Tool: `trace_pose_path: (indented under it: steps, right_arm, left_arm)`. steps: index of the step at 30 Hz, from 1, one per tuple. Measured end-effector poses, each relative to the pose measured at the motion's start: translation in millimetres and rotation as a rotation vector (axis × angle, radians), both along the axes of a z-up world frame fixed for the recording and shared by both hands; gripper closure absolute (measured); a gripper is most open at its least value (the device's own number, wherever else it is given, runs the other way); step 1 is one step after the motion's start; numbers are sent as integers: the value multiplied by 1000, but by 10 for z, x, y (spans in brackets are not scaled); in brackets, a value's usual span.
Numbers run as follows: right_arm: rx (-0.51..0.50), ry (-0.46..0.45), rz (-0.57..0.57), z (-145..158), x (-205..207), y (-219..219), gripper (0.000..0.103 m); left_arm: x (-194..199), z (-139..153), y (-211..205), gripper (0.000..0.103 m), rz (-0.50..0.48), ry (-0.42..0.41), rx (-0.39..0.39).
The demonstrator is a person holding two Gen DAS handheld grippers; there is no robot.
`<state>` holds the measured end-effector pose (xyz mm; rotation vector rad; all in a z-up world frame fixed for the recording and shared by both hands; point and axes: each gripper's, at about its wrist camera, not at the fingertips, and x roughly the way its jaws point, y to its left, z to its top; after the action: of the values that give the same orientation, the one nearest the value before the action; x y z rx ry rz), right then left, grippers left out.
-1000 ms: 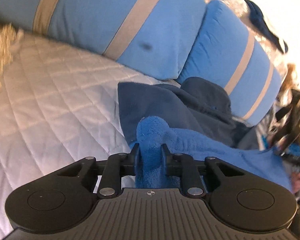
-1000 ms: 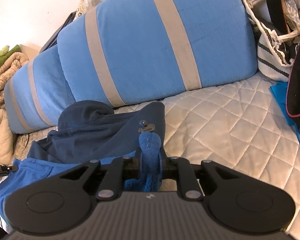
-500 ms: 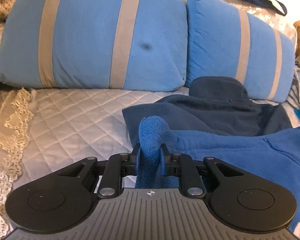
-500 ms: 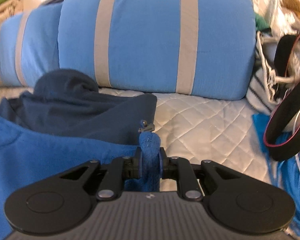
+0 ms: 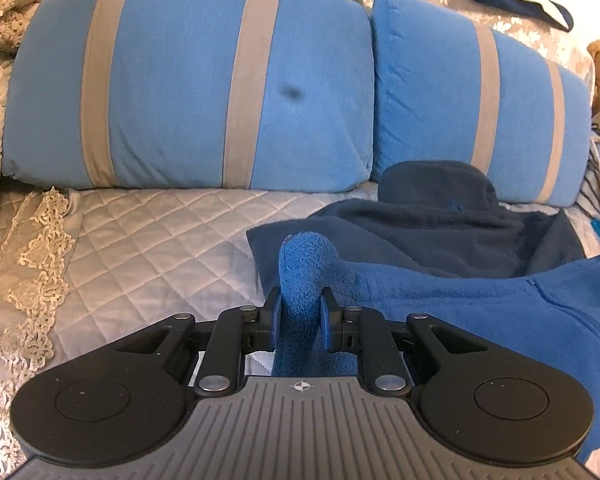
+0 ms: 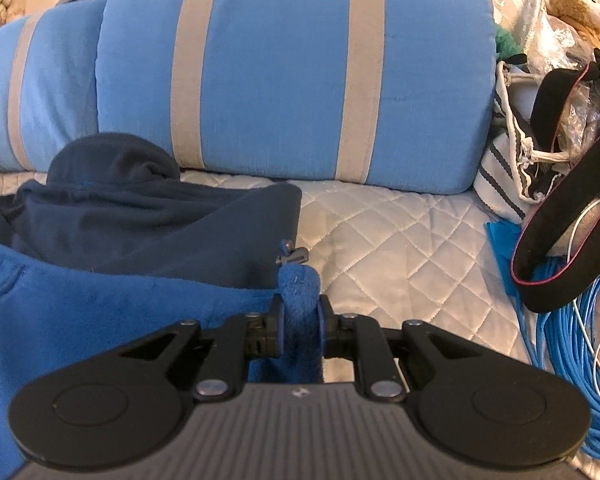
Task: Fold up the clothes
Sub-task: 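Grasp the other blue cuff with the left tool while the right tool holds its cuff, then lift both held cuffs and carry them toward the pillows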
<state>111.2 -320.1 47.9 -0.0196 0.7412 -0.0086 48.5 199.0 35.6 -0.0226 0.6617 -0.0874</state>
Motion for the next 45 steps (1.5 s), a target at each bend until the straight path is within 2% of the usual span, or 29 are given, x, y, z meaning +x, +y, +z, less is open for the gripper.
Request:
trace_pose_path:
  steps: [15,29,38,45]
  right_arm:
    - [35,-53,-24,197,46,-28,88]
    - [43,-133,-32,435,345,-24,88]
    - [56,-137,-34,376,400,-56,88]
    - [45,-178,-39,438,569,-40,88]
  left_arm:
    - [126,155,-58,84,4,-45,23]
    - [439,351,-112,84,14,-106,77]
    - [513,279,-106,84,26,-100,79]
    - [662,404,-84,84,43,-147,75]
